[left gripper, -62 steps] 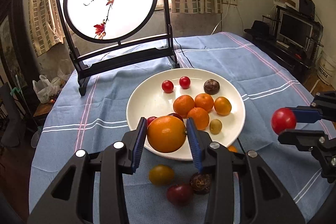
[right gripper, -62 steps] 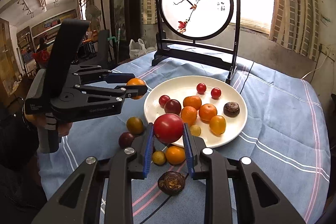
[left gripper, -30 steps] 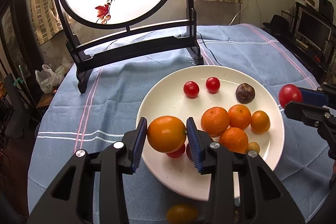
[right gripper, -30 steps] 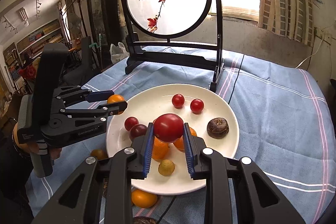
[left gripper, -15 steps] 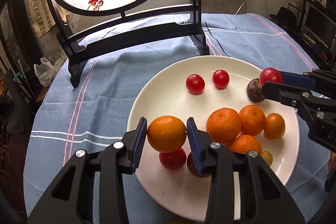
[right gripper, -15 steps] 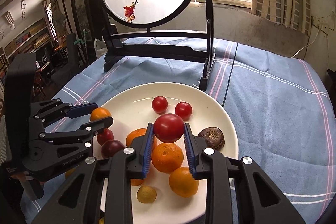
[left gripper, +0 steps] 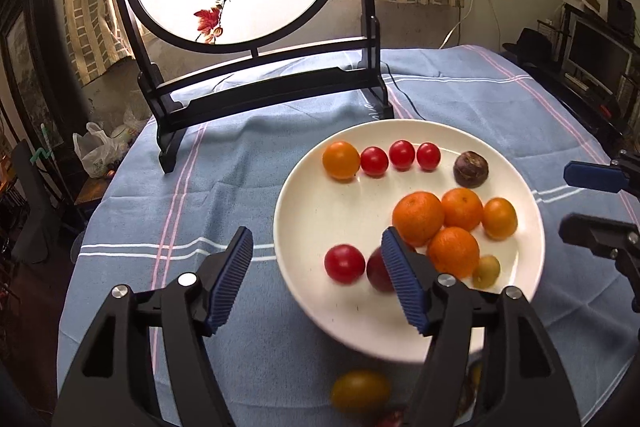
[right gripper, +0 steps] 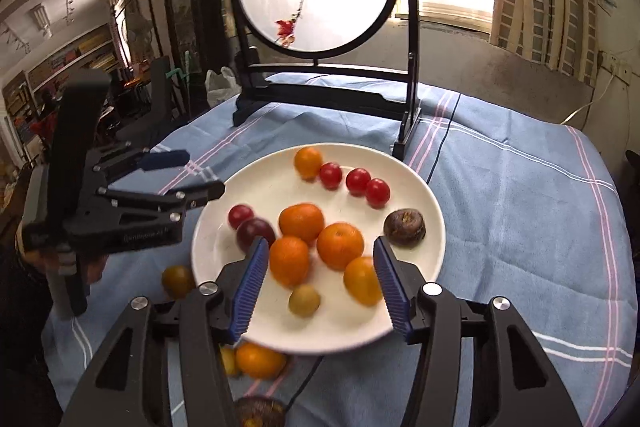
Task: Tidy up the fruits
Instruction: 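Grasp a mandarin with the left tool while the right tool grasps a red tomato, release both on plate, then grasp a brown date with the right tool while the left tool grasps a dark tomato, release both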
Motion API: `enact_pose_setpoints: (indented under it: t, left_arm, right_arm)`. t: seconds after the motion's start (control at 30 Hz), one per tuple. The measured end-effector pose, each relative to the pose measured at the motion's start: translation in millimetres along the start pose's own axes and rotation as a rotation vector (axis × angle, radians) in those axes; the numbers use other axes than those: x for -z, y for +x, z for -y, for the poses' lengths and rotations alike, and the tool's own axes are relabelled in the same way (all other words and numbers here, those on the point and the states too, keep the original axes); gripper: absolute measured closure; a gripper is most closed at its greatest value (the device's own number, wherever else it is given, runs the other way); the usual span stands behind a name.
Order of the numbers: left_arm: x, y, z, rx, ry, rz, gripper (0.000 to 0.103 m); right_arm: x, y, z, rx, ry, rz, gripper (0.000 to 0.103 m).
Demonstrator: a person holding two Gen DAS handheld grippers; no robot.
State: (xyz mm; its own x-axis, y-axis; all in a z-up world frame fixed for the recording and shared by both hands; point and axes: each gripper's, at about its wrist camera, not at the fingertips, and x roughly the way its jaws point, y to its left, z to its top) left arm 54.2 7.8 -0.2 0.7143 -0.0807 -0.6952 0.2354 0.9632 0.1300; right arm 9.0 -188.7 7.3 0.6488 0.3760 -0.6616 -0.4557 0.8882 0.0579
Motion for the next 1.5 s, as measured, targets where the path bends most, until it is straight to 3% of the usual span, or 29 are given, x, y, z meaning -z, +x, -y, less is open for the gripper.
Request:
enact_pose_setpoints:
  t: [0.17, 0.3, 0.43, 0.5, 0.53, 0.7, 1.0, 1.03, 1.17, 1.37, 1.5]
  left_arm:
    - [46.8, -41.2, -1.5, 0.059, 0.046, -0.007, 0.032]
    - [85.5, -62.4, -0.9, 0.107, 0.056, -0.035, 0.032]
    - [113.8, -66.9, 4.3, 0.147, 0.062, -0.075, 0.032]
    - [121.9, -62.9, 8.1, 0.166, 0.071, -0.095, 0.032]
    - [124.4, -60.2, 10.8, 0.169, 0.079, -0.106, 0.032]
    - [124.5, -43.5, 24.0, 0.194, 0.114, -0.119, 0.032]
    - [114.7, -8.6, 35.0, 0.215, 0.129, -0.173, 0.057]
    - [113.7, -8.2, 35.1, 0.230, 0.126, -0.172, 0.064]
    - [113.7, -14.2, 35.0, 0.229, 0.125, -0.166, 0.065]
    - [104.7, -48.7, 32.2, 0.225, 0.128, -0.088, 0.065]
    - [82.4, -71.6, 34.8, 0.146, 0.127, 0.010, 0.065]
  right_arm:
    - [55.0, -25.5, -33.0, -0.036, -0.101, -0.068, 0.040]
    - [90.1, -17.3, -54.6, -0.036, -0.172, -0.160, 0.040]
    - [102.4, -0.2, -63.8, 0.005, -0.203, -0.204, 0.041]
    - [104.6, 9.8, -62.4, 0.002, -0.187, -0.241, 0.058]
    - [105.2, 12.8, -62.9, 0.019, -0.199, -0.253, 0.058]
    - [104.1, -0.8, -59.1, 0.012, -0.177, -0.235, 0.059]
    - [105.4, -13.4, -47.8, 0.003, -0.134, -0.213, 0.059]
    - [105.9, -12.7, -48.1, -0.001, -0.135, -0.215, 0.059]
    - [106.6, -14.9, -50.1, -0.013, -0.136, -0.206, 0.059]
    - [101.4, -26.6, -53.2, -0.026, -0.130, -0.167, 0.059]
    - [85.2, -42.6, -59.5, -0.028, -0.136, -0.091, 0.059]
